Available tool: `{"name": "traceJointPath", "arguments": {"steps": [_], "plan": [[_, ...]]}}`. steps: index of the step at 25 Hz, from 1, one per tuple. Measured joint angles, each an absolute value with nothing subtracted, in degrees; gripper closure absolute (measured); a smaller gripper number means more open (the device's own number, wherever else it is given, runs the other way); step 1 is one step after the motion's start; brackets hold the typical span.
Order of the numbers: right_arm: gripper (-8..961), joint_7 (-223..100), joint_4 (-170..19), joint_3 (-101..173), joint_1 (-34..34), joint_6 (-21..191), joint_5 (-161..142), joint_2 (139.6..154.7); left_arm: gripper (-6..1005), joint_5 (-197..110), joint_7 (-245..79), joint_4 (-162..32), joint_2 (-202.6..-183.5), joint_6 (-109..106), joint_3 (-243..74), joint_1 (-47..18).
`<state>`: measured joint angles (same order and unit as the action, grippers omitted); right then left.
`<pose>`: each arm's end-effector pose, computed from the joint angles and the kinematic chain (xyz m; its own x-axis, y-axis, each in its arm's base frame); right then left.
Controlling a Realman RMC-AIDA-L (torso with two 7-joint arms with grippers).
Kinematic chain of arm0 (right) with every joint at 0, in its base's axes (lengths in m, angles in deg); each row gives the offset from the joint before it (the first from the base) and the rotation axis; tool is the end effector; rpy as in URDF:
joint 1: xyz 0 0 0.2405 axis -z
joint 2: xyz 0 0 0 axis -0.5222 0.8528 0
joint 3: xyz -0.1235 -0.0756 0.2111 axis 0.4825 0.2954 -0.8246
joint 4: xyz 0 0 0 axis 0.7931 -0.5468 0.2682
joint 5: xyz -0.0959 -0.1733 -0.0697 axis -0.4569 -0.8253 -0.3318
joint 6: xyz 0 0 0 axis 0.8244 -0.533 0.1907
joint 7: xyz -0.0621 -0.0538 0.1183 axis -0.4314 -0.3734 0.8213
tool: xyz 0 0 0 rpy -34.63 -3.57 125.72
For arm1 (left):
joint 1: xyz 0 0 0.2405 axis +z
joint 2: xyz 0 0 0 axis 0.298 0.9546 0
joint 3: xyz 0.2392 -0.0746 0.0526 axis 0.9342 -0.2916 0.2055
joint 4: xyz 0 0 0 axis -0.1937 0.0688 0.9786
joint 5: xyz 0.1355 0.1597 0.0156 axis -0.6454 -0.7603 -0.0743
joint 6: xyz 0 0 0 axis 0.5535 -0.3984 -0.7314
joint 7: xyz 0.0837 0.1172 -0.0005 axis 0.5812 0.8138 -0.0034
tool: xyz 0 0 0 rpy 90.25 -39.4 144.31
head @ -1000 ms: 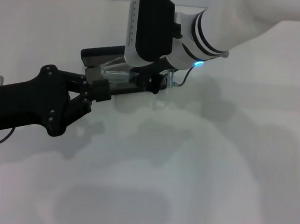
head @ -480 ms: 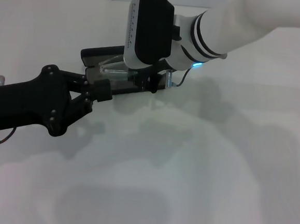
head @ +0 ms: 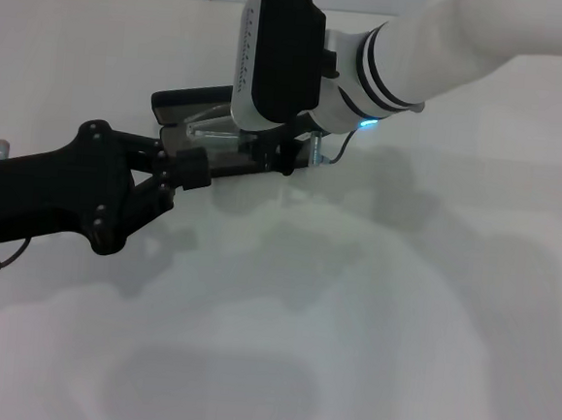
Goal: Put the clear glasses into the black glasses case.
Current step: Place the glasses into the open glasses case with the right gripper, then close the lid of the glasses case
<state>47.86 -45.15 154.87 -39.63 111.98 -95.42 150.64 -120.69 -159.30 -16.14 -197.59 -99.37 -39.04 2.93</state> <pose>0.0489 0.4136 -0.1462 0.9456 0.2216 0.2384 0.2842 -0.9190 -0.2731 -0.2477 0.2608 0.0430 0.6580 0.1374 0.7404 0.3101 -0.9454 -0.1002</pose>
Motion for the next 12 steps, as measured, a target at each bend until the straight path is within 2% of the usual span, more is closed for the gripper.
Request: {"name": "traceJointPath", "arguments": {"steps": [7,12], "plan": [[830,47.6,-44.5,155.1,-38.9,110.9,-95.6,150.64,912,-120.7,-159.4,-16.1,-197.52,-99.4,-39.1,2.9],[736,47.6,-44.4,156.1,-38.8,109.7,-95.5,150.64,911,-120.7,-159.5,-16.3,-197.5,-99.4,-39.1,2.5]]}}
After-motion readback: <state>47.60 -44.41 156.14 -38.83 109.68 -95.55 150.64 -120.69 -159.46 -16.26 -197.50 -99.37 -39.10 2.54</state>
